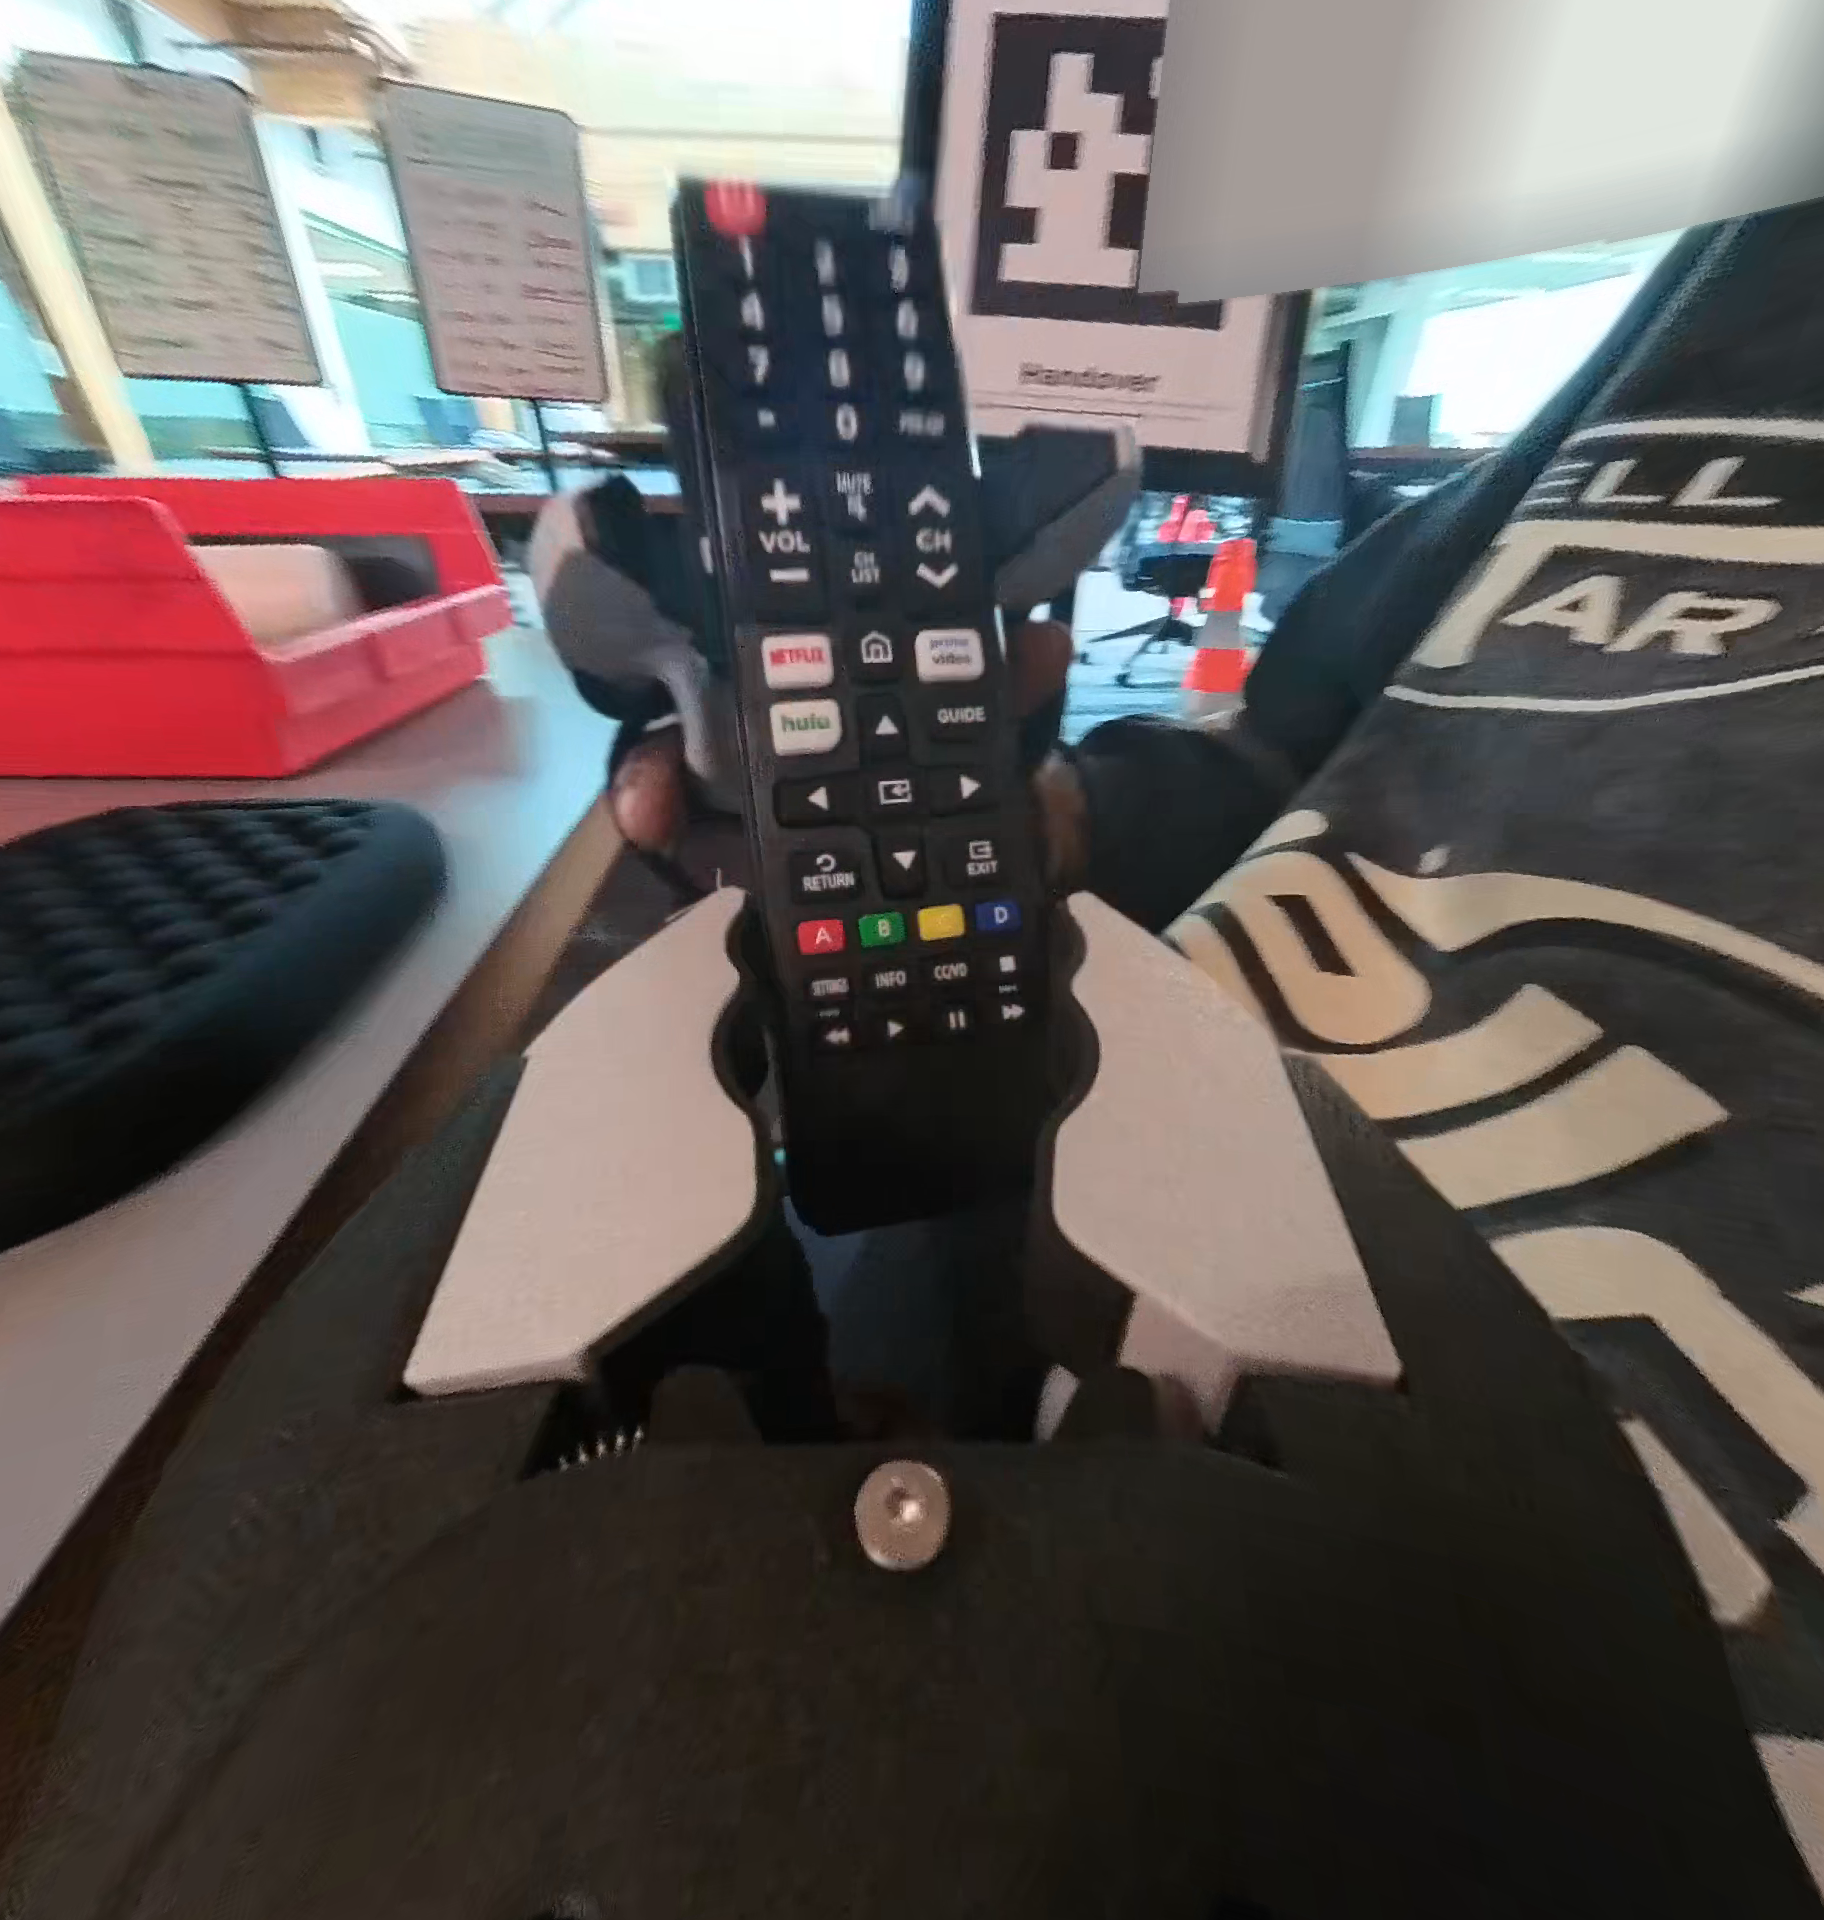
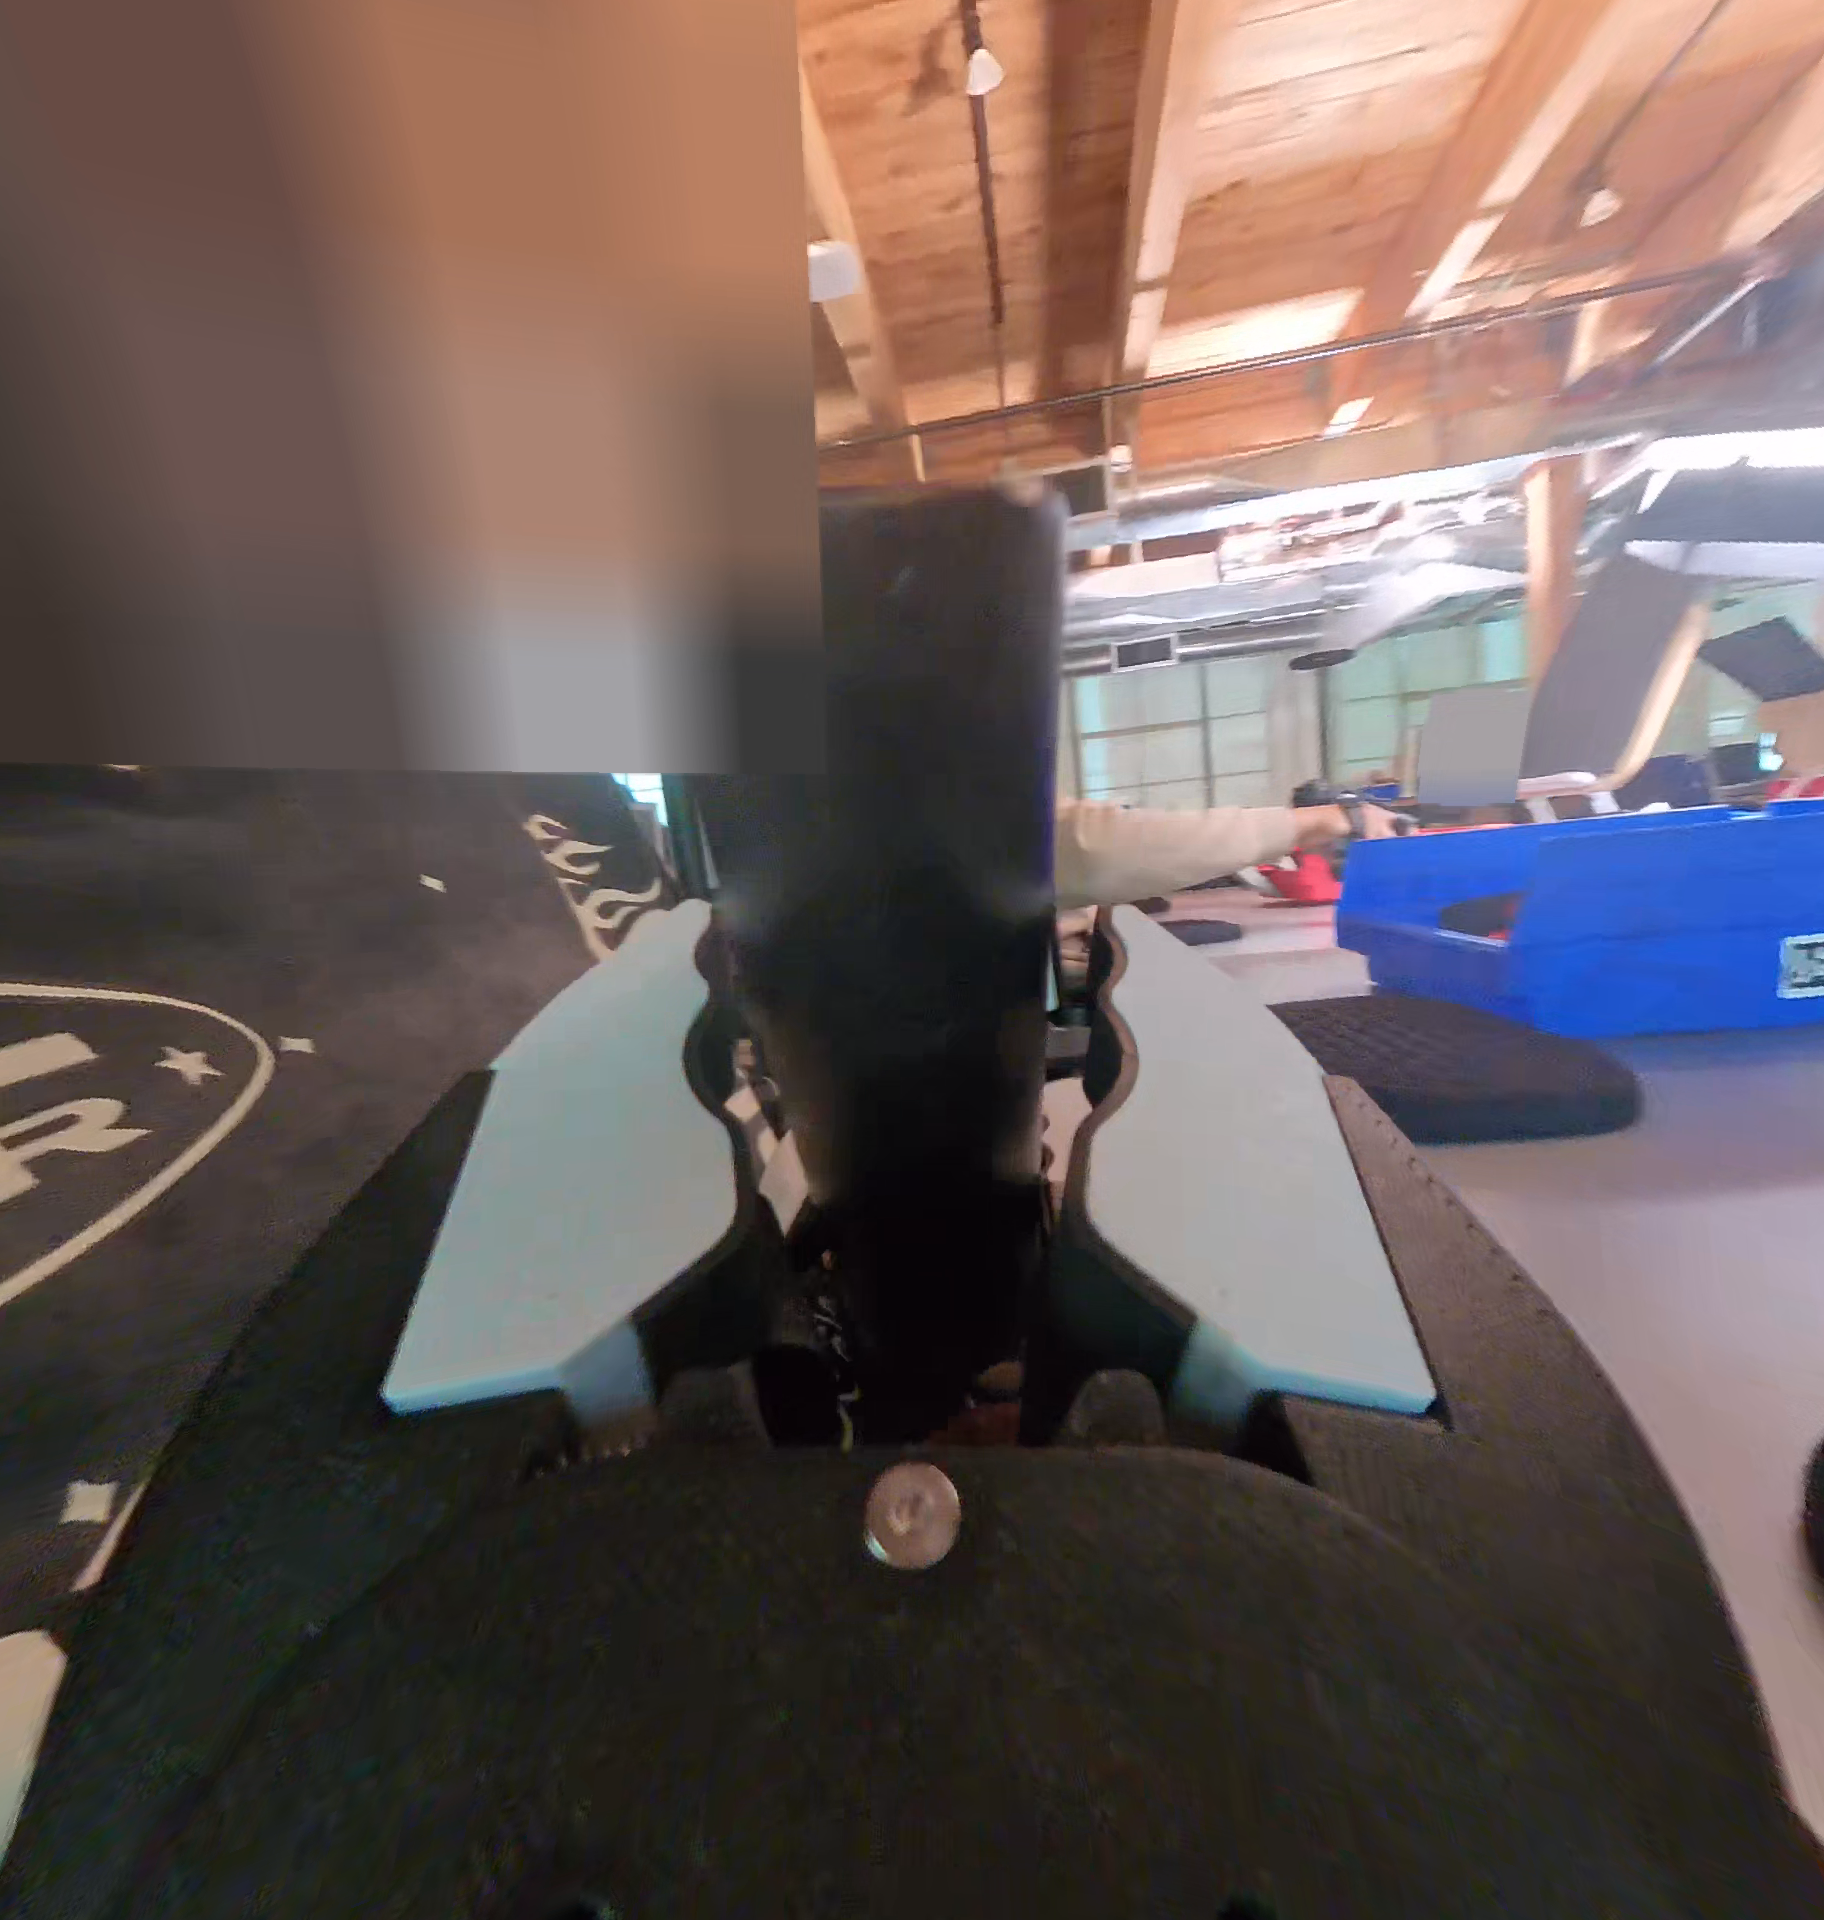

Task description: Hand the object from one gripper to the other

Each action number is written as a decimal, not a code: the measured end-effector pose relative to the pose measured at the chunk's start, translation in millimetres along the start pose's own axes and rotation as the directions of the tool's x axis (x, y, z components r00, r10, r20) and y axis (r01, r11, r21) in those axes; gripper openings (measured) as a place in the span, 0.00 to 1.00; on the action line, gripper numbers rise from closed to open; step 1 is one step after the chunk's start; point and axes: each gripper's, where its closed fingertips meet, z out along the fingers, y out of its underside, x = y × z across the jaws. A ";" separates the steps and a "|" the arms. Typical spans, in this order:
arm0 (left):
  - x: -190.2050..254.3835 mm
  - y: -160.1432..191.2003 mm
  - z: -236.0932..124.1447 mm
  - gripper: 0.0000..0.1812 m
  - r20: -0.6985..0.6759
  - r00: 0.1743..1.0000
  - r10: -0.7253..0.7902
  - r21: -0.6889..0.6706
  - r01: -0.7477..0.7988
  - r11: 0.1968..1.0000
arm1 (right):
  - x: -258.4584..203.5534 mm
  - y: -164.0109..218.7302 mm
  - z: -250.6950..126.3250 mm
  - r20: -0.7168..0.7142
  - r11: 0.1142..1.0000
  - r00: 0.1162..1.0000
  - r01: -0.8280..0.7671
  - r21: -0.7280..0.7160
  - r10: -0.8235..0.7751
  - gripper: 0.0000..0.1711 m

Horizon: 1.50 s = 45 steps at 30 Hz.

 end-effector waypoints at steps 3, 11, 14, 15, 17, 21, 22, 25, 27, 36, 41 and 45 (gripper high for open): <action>4.2 1.1 0.6 0.29 -0.040 0.998 -0.038 0.001 0.038 0.999 | -8.2 0.3 1.9 0.041 1.000 0.999 0.013 0.004 -0.014 0.33; -37.6 4.5 -2.0 0.33 0.355 0.901 0.251 -0.121 -0.222 0.968 | 15.8 -2.3 3.8 -0.237 0.958 0.929 0.287 -0.022 -0.284 0.32; -45.7 1.5 -4.2 0.34 0.482 0.732 0.482 -0.253 -0.410 0.876 | 22.5 -3.8 4.8 -0.342 0.928 0.868 0.371 -0.037 -0.361 0.33; -45.5 1.1 -3.3 0.34 0.496 0.691 0.526 -0.282 -0.445 0.850 | 23.8 -4.2 5.3 -0.371 0.924 0.854 0.380 -0.034 -0.365 0.32; -48.8 1.2 -4.1 0.29 0.534 0.626 0.569 -0.327 -0.468 0.821 | 26.5 -3.0 6.2 -0.421 0.917 0.825 0.398 -0.040 -0.377 0.33; -52.1 4.8 -7.6 0.18 0.529 0.646 0.550 -0.330 -0.441 0.835 | 29.8 6.2 9.8 -0.432 0.903 0.797 0.414 -0.118 -0.422 0.33; -49.4 4.6 -6.6 0.18 0.507 0.699 0.504 -0.286 -0.415 0.864 | 30.2 6.5 9.7 -0.419 0.903 0.803 0.408 -0.133 -0.424 0.31; -30.1 3.7 -0.2 0.18 0.336 0.884 0.326 -0.129 -0.299 0.945 | 19.2 6.5 10.7 -0.284 0.922 0.877 0.367 -0.123 -0.387 0.29; -11.8 1.9 2.0 0.17 0.169 0.964 0.205 -0.048 -0.199 0.979 | 5.3 11.0 11.7 -0.145 0.946 0.937 0.301 -0.123 -0.317 0.28; 11.8 9.6 -0.4 0.17 -0.091 0.995 -0.037 -0.057 0.032 0.998 | -11.3 23.3 6.8 0.018 0.970 0.996 0.087 -0.226 -0.086 0.15; -25.3 -1.5 -5.8 0.27 0.185 0.983 0.011 0.010 -0.013 1.000 | 17.9 19.9 5.1 -0.216 0.943 0.935 0.230 -0.239 -0.282 0.14; -55.9 -3.1 -15.6 0.33 0.506 0.829 0.238 -0.098 -0.219 0.971 | 44.8 4.1 -5.1 -0.500 0.942 0.799 0.291 -0.168 -0.336 0.14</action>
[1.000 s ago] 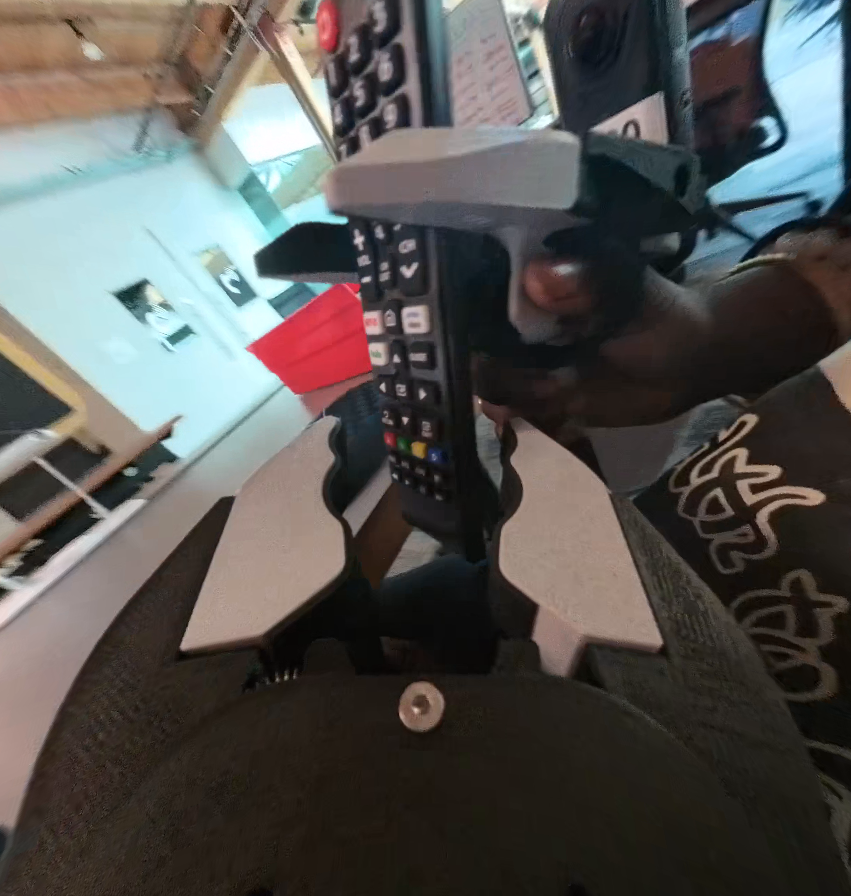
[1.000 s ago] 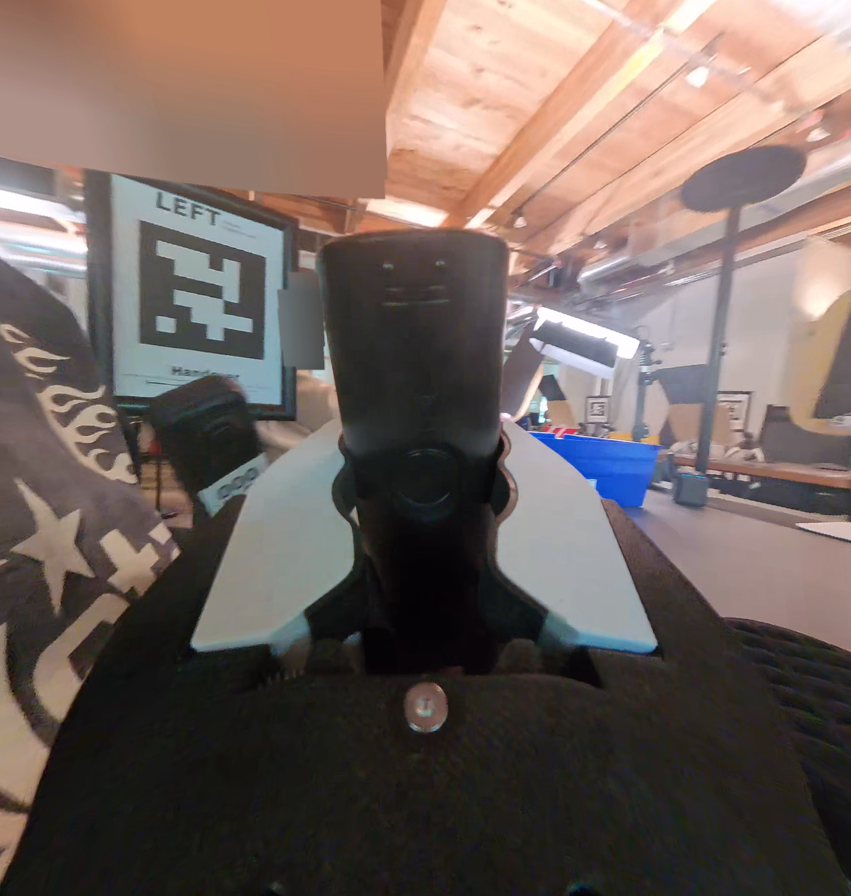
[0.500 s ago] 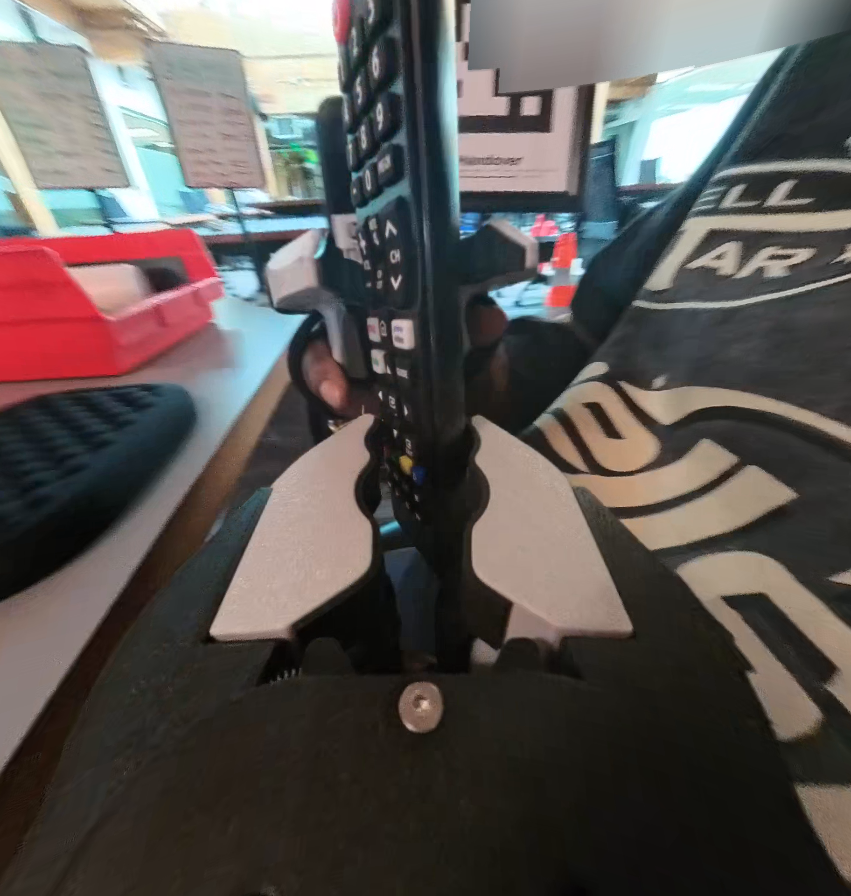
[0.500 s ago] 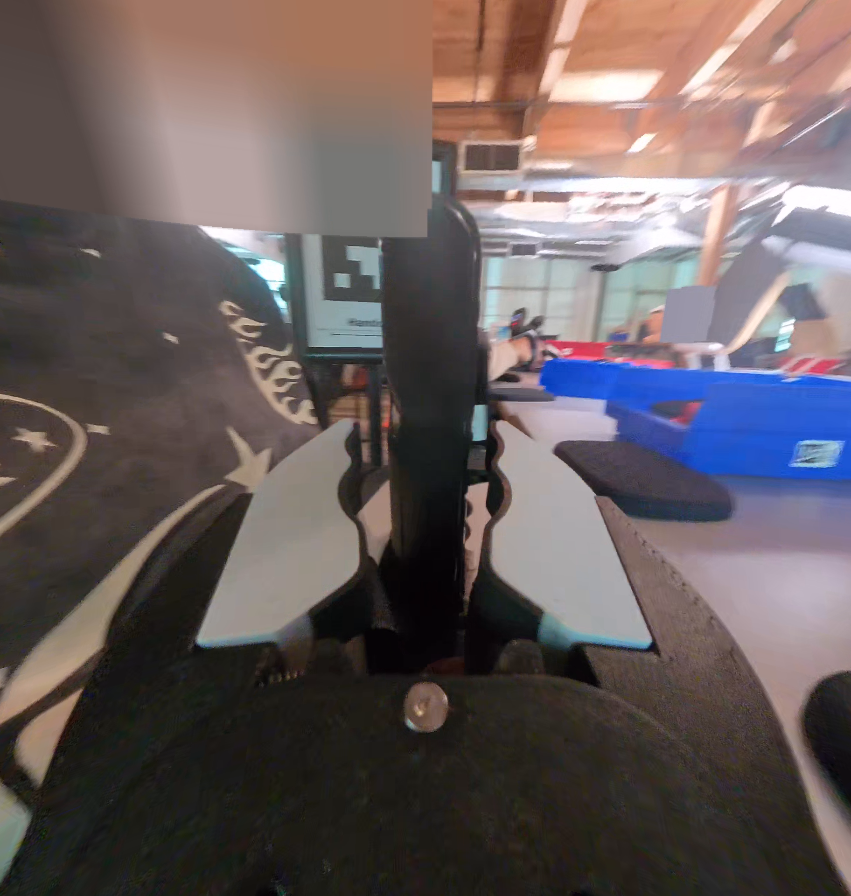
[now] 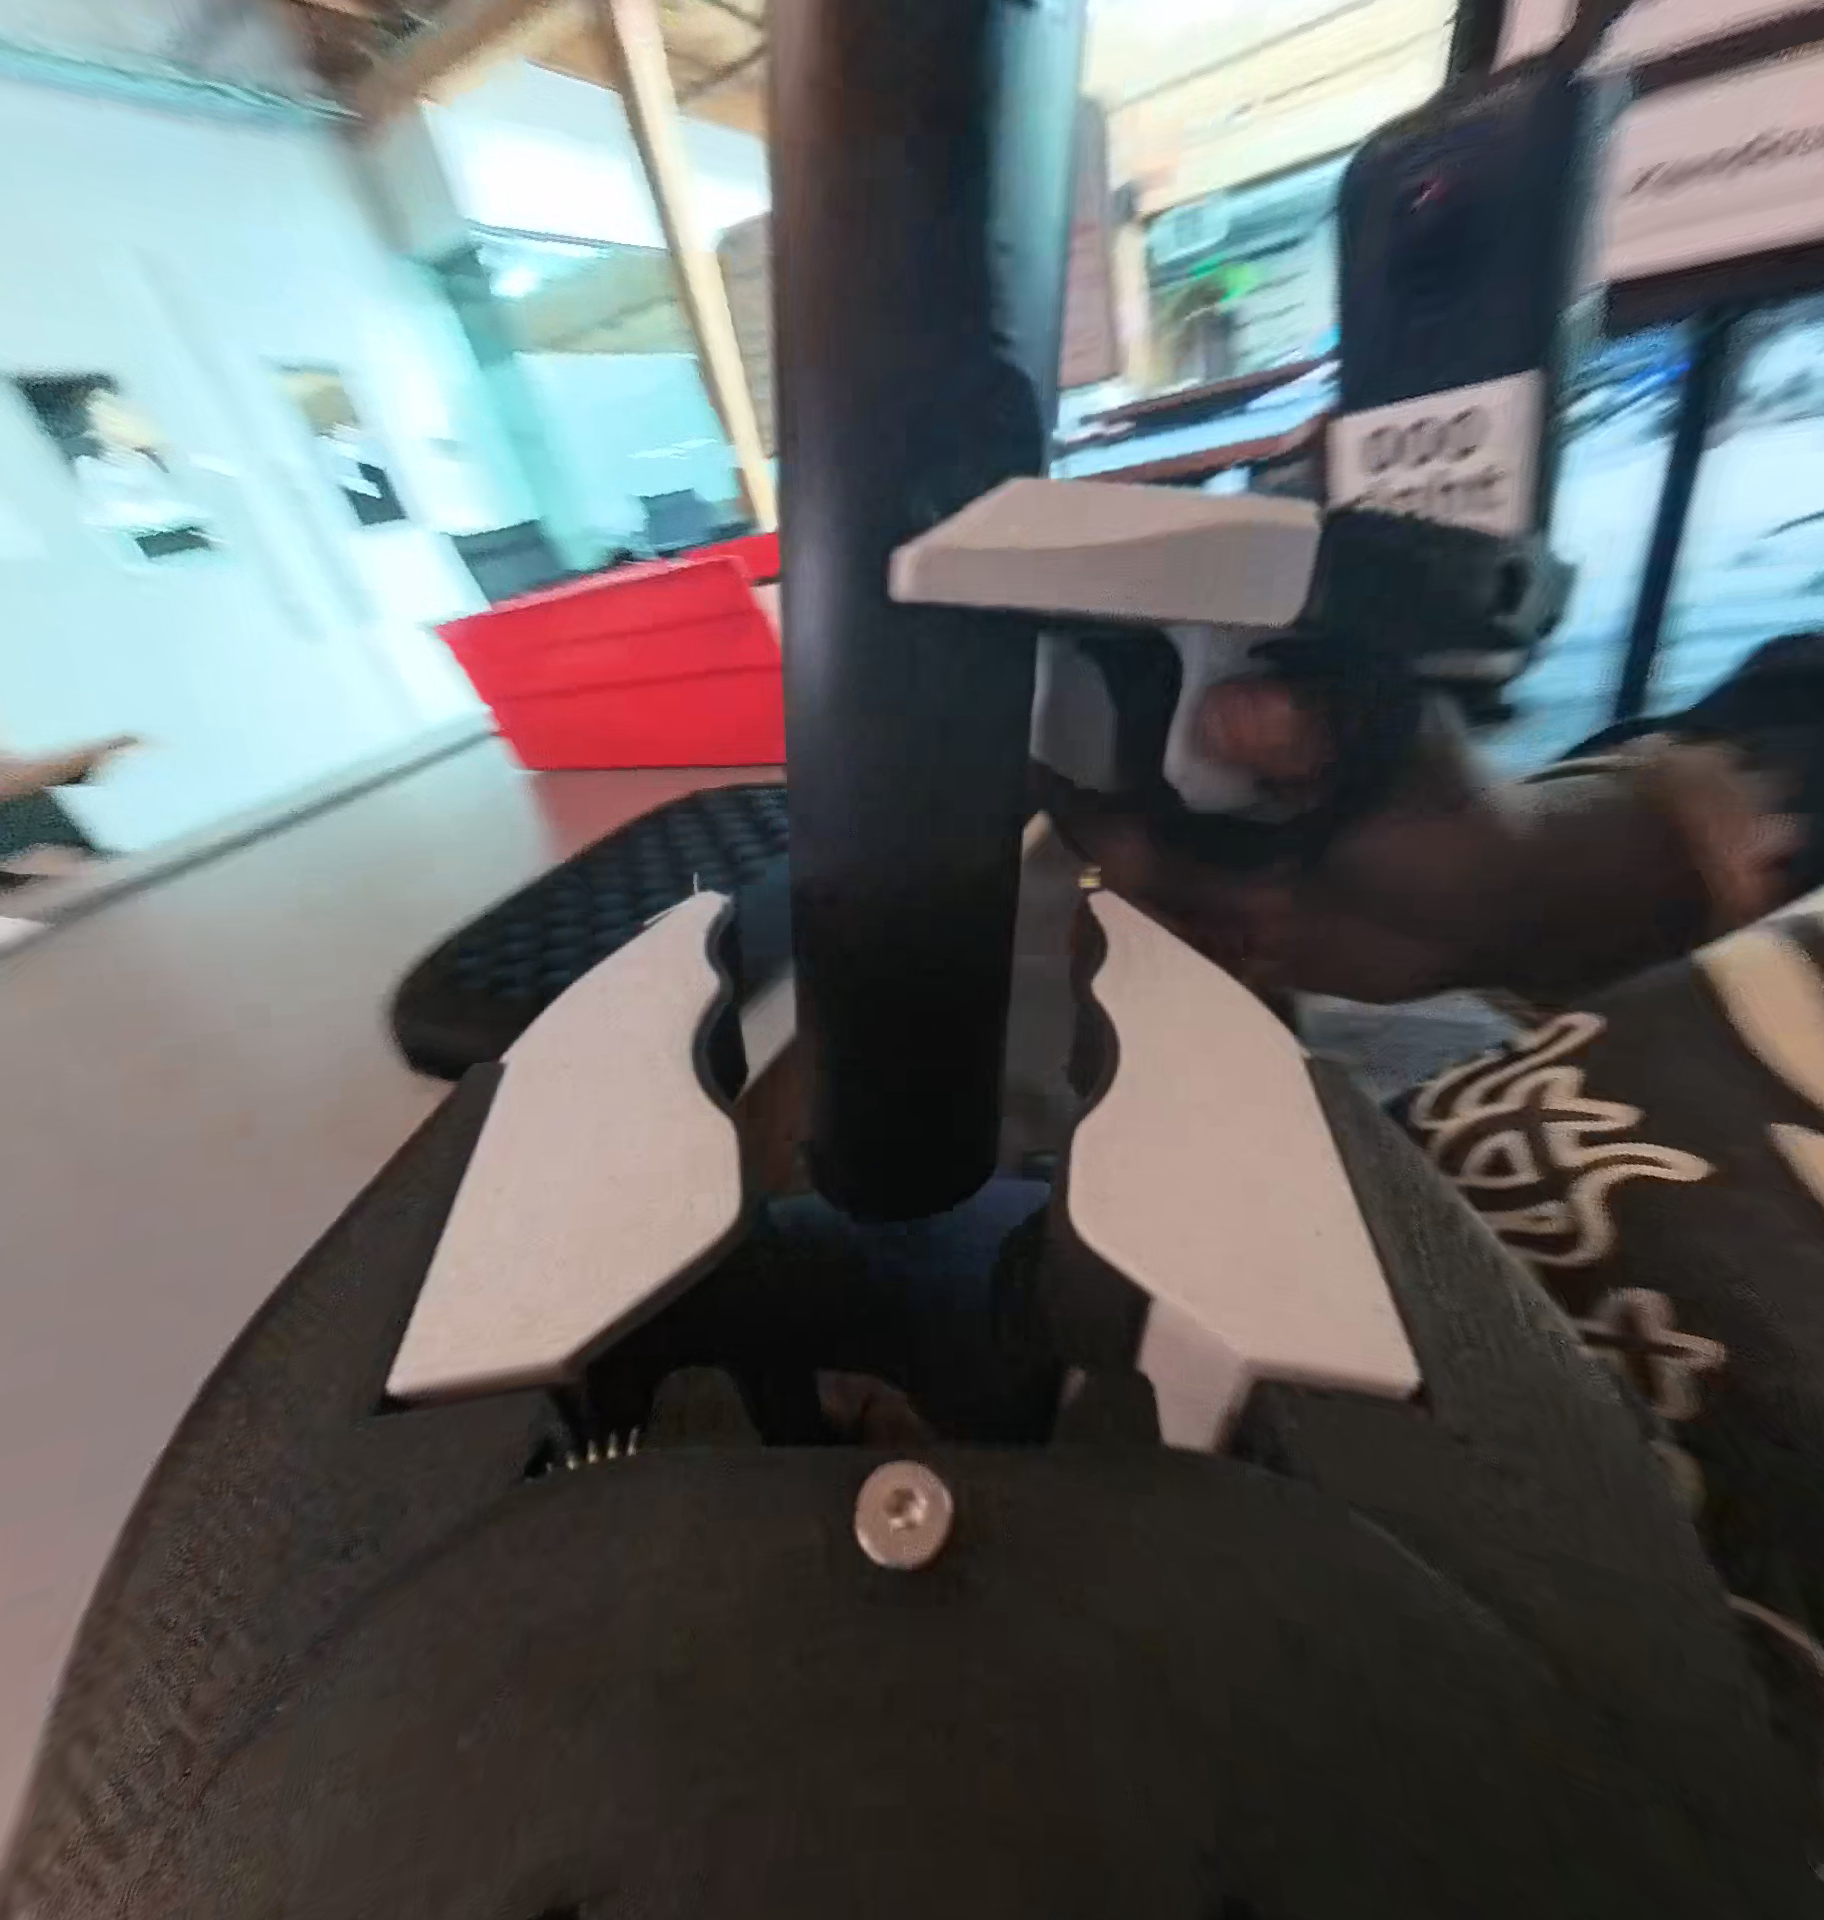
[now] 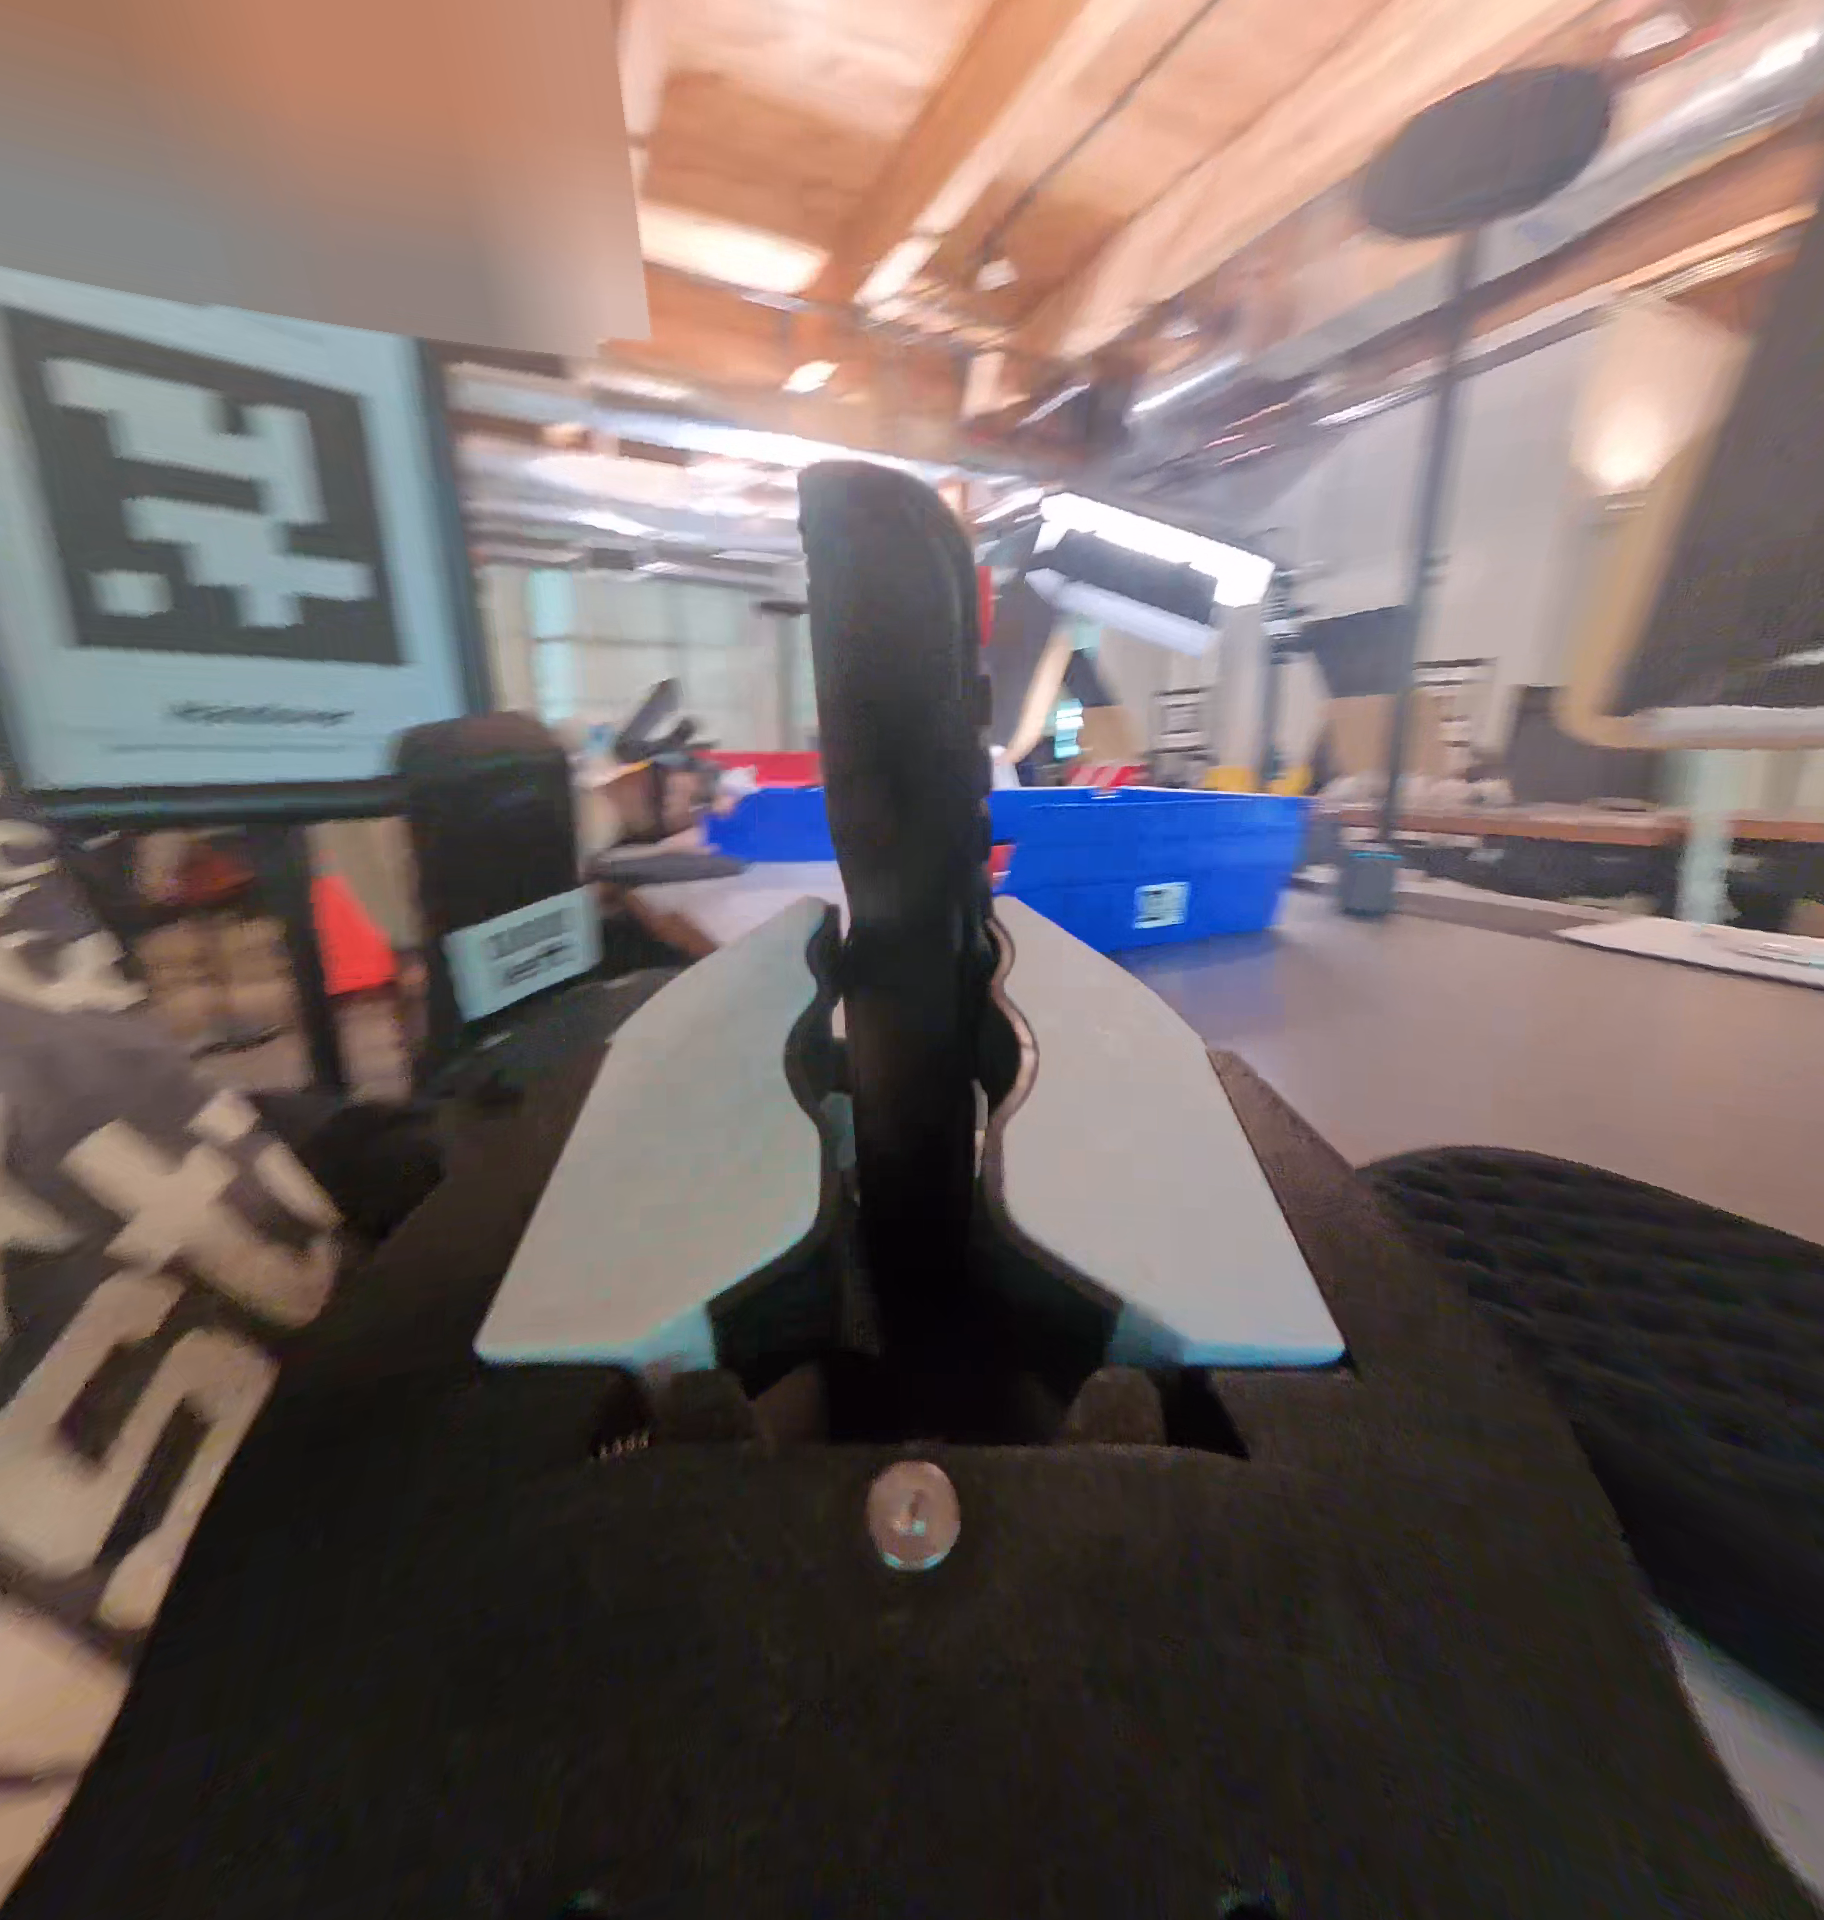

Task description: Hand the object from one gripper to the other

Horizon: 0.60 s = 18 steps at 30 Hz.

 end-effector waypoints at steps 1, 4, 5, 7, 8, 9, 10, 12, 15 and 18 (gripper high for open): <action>-3.2 0.7 0.4 0.34 0.068 0.994 0.083 -0.017 -0.082 0.997 | 6.0 0.1 -0.5 -0.070 1.000 0.998 -0.001 0.016 0.002 0.14; -6.6 4.7 2.0 0.34 0.203 0.924 0.324 -0.105 -0.308 0.946 | 9.2 0.8 -1.3 -0.165 0.998 0.986 -0.005 0.055 0.014 0.14; -7.0 8.0 3.0 0.34 0.225 0.896 0.383 -0.144 -0.358 0.922 | 8.9 0.3 -1.1 -0.183 0.997 0.983 -0.023 0.070 0.035 0.14; -11.1 15.9 4.1 0.34 0.258 0.851 0.458 -0.224 -0.408 0.885 | 6.7 -0.3 -0.9 -0.197 0.994 0.977 -0.059 0.096 0.077 0.15; -12.8 18.0 3.9 0.34 0.262 0.845 0.467 -0.241 -0.411 0.879 | 5.3 1.1 -0.3 -0.200 0.993 0.976 -0.071 0.095 0.089 0.14; -14.3 19.0 3.3 0.33 0.265 0.850 0.456 -0.245 -0.398 0.884 | 4.0 3.3 0.8 -0.200 0.993 0.975 -0.077 0.088 0.093 0.14; -14.7 19.7 2.7 0.32 0.255 0.862 0.437 -0.240 -0.381 0.893 | 3.9 4.5 1.2 -0.204 0.994 0.975 -0.070 0.082 0.085 0.14; -12.4 20.0 2.8 0.32 0.215 0.900 0.380 -0.216 -0.336 0.917 | 4.0 4.6 1.7 -0.183 0.995 0.980 -0.064 0.072 0.076 0.15; 0.8 15.2 3.3 0.31 0.067 0.977 0.202 -0.115 -0.193 0.974 | -6.4 -1.4 3.9 -0.014 0.992 0.996 -0.091 0.082 0.093 0.19; 19.9 3.9 -0.5 0.31 -0.141 0.990 0.022 -0.025 -0.025 0.999 | -25.5 -12.6 0.4 0.235 0.986 0.966 -0.131 0.099 0.105 0.29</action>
